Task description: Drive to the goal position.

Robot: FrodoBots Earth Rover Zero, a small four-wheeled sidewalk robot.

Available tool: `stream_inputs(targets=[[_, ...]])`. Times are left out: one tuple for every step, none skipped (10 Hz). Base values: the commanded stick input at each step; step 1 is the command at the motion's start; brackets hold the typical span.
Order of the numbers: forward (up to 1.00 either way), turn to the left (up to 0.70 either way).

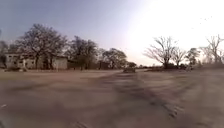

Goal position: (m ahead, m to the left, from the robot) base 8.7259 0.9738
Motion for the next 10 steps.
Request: stream_inputs(targets=[[0.7,0.0],[0.7,0.0],[0.7,0.0],[0.7,0.0],[0.7,0.0],[0.7,0.0],[0.7,0.0],[0.7,0.0],[0.7,0.0],[0.7,0.0]])
